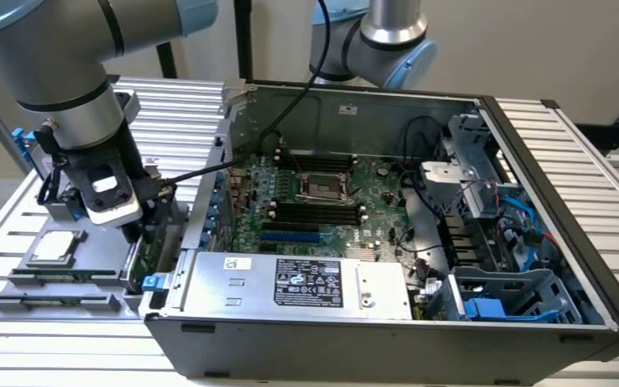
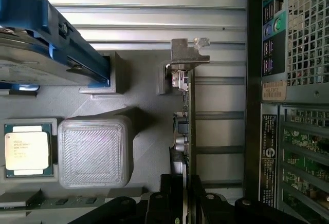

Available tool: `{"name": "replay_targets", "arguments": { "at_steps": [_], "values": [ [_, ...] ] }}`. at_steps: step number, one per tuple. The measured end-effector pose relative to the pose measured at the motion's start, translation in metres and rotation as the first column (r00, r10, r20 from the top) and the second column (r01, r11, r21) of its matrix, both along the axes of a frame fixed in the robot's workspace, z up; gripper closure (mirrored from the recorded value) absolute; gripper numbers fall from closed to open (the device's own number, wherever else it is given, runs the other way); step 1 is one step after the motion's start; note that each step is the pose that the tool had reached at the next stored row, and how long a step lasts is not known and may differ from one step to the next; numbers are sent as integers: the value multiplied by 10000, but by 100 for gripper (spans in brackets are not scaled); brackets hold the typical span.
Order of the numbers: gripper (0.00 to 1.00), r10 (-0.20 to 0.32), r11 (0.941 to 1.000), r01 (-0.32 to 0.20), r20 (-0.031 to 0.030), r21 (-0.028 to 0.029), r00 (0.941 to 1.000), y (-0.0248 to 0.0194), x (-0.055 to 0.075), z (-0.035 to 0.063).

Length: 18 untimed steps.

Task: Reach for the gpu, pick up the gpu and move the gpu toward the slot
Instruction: 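Pick up the gpu and move the gpu toward the slot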

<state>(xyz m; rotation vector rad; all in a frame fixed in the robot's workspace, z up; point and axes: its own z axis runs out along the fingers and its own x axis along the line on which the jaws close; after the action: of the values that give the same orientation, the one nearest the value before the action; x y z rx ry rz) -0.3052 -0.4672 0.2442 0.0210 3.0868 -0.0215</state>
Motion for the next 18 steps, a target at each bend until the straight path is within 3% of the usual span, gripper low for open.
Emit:
{"name": "replay_targets", "arguments": {
  "at_steps": [9,18],
  "values": [
    [74,3,10000,-3,0,25,10000,0,0,160],
    [74,3,10000,-3,-1,45,10000,0,0,533]
  ]
}}
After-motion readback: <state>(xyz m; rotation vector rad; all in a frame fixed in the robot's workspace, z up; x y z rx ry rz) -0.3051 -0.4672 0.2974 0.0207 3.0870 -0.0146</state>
